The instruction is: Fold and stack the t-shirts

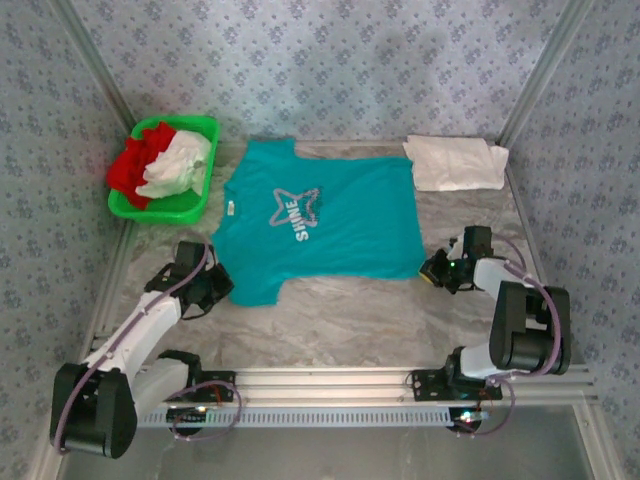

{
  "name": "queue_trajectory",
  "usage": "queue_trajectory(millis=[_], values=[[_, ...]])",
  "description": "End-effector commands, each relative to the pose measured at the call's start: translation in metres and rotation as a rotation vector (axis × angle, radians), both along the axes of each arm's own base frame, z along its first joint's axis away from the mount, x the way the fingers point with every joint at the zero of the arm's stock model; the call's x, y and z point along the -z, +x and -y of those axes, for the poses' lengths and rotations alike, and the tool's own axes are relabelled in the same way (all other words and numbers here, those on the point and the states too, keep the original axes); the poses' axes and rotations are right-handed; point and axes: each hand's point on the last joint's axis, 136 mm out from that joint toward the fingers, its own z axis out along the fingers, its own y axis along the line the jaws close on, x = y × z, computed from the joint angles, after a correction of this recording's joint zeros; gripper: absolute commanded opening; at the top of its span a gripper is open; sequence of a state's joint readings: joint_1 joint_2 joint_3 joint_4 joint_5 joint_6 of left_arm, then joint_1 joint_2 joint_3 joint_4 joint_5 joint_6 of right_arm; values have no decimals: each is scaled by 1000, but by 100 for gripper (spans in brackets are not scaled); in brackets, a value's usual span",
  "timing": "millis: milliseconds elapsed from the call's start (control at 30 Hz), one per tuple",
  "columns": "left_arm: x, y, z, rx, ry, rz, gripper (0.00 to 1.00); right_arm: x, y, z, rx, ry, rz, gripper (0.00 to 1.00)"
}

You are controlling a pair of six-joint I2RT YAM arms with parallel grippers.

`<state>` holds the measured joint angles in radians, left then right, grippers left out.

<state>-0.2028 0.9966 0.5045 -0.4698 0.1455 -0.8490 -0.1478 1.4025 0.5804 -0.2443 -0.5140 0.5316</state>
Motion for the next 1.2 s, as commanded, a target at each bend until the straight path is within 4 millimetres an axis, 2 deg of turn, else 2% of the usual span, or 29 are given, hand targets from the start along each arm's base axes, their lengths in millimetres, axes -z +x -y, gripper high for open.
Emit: queue_trajectory(millis=[0,33,100,267,567,600,667,700,800,900,1167], values=[[-2,0,-5,-8,11,12,0,-5,-2,6,16,-45,15,4],[-3,0,-7,-20,22,10,0,-7,-2,8,19,-51,19,0],[-4,-2,-13,-43,41,7,0,-10,-2,11,30,-63,30,0],[-8,2,-12,-38,32,24,0,-16,-3,14,28,-80,43,0],[-2,-5,-8,-15,13,15,0,-10,-13,3,-17,-55,12,0],[-1,-7,-7,-13,9,14,0,-8,-16,2,-20,-57,-1,4],[1,-9,-7,-16,3,14,0,-5,-22,3,-19,-69,-27,37],[1,-9,-7,-17,2,17,0,-5,-23,4,-14,-77,-29,45],[1,-9,-8,-22,0,26,0,-9,-25,9,22,-86,-9,55],[1,-9,-7,-19,0,26,0,-11,-20,7,37,-54,31,51],[3,-10,-7,-18,-3,26,0,8,-18,-4,22,-6,-10,47]])
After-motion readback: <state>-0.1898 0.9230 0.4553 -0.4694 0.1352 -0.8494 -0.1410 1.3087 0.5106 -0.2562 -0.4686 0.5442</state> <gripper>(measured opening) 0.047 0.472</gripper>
